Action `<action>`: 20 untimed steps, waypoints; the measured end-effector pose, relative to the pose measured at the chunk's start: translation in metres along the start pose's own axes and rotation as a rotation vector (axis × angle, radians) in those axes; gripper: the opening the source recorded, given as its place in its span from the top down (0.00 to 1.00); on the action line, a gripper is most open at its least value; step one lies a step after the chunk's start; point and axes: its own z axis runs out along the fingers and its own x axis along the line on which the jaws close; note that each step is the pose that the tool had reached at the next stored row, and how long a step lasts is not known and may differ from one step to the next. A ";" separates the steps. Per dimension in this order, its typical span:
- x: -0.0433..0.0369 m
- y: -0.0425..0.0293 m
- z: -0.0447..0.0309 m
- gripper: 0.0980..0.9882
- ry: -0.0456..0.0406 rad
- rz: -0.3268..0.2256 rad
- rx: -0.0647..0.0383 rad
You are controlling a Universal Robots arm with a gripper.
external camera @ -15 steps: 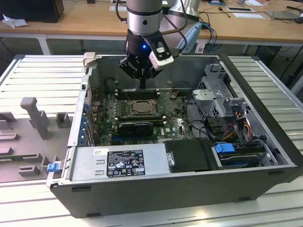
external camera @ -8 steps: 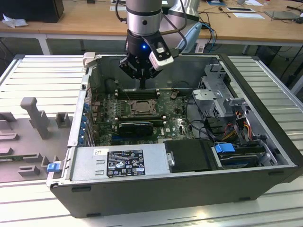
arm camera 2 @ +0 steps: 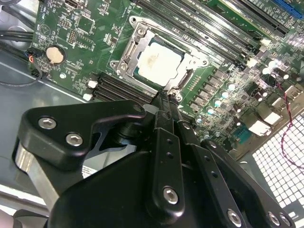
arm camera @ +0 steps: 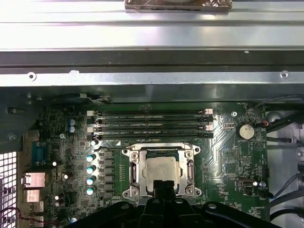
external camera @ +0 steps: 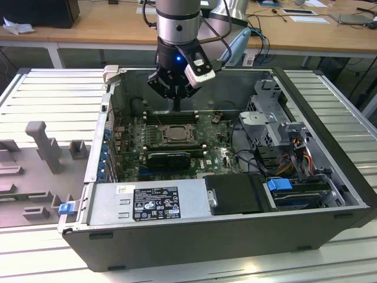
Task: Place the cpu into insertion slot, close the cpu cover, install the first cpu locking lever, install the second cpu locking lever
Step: 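Install the first cpu locking lever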
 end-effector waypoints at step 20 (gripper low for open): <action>0.0380 -0.0012 0.0051 0.99 -0.0097 -0.004 0.000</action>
